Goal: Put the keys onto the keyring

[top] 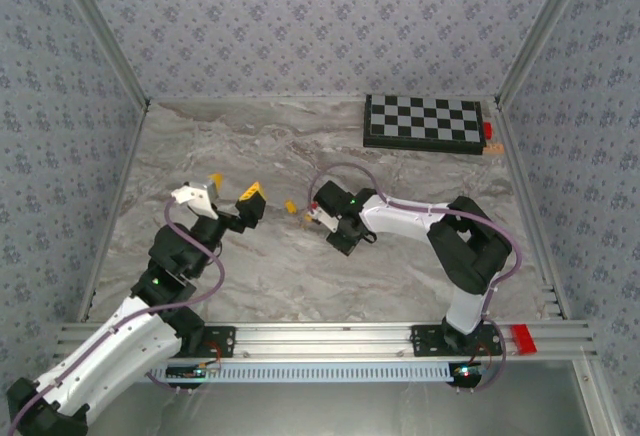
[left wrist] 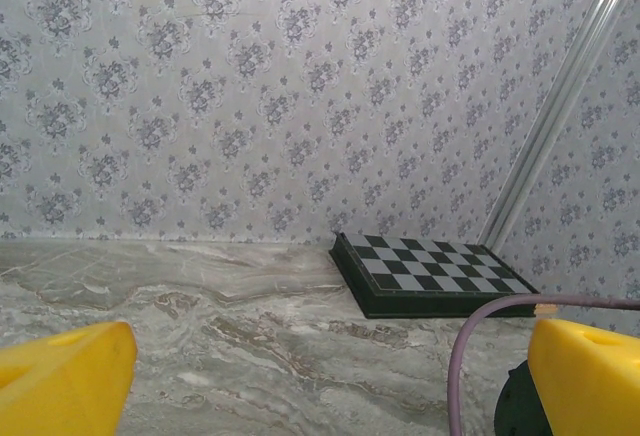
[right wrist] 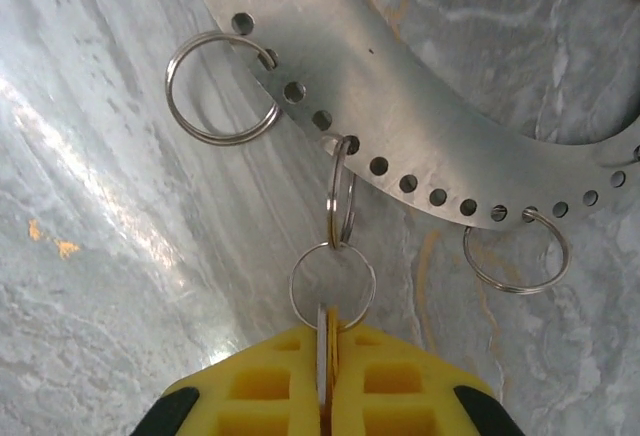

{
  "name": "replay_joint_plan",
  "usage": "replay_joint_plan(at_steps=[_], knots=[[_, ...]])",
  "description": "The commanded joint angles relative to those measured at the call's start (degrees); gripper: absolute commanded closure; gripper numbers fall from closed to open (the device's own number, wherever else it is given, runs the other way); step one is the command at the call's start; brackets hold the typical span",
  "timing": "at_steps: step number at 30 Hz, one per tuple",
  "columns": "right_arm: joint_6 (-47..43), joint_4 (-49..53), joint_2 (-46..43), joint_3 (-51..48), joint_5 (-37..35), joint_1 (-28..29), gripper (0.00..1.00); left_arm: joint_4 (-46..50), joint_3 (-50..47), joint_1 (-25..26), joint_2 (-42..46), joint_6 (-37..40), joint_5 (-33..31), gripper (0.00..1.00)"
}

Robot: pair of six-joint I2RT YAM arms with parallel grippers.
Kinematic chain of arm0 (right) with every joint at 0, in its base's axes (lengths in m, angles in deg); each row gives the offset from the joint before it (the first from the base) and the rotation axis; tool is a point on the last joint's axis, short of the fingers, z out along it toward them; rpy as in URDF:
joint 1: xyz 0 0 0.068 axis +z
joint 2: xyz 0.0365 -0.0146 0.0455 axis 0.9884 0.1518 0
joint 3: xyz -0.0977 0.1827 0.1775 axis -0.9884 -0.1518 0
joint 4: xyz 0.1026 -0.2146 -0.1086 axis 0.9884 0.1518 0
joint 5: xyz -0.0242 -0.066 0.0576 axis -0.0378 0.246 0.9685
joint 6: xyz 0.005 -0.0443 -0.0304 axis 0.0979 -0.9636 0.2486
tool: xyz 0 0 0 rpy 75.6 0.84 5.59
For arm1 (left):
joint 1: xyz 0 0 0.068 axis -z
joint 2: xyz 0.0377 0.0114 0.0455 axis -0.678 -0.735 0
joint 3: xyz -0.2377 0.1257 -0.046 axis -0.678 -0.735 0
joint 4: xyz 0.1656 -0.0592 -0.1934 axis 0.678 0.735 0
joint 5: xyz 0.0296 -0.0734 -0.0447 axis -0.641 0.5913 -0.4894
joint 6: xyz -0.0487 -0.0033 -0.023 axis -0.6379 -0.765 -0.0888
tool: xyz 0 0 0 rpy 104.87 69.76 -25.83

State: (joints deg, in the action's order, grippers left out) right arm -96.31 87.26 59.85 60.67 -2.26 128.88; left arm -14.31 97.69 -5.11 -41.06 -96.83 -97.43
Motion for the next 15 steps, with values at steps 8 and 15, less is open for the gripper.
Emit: replay_joint_plan(at_steps=[8,15], knots=[[1.9,4.2,-7.9,-2.2,-0.8,-0.2,0.65,-2.3,0.0,-0.5,-0.4,-0.6,0.6,0.0],[4.6,0.3,-21.9,-7.0,-1.8,-1.9,0.59,0.1,1.3,-0.9,-1.6,-0.4,-3.2,0.0]])
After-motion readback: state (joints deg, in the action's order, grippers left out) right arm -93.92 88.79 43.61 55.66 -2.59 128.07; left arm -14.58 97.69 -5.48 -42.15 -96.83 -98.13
